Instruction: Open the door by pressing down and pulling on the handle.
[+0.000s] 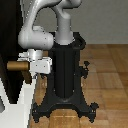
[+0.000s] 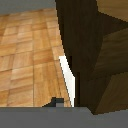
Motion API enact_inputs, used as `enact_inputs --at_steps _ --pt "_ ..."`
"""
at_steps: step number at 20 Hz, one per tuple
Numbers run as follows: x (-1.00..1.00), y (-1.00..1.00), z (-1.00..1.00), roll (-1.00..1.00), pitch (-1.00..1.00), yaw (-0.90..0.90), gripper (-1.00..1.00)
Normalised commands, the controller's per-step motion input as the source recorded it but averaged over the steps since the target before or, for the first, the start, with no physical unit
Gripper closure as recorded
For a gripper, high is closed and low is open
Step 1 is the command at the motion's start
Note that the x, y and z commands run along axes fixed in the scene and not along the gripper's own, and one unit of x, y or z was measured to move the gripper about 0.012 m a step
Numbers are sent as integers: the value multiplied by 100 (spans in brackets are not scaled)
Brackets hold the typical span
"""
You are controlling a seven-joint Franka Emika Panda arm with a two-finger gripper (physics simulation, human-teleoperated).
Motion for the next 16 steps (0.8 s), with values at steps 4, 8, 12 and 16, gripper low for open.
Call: enact_inputs --at_steps 4,8,12,16 --pt "0 100 0 0 0 0 100" --pt "0 100 0 0 0 0 100" --pt "0 75 0 0 0 0 100" --pt "0 0 0 0 0 0 100"
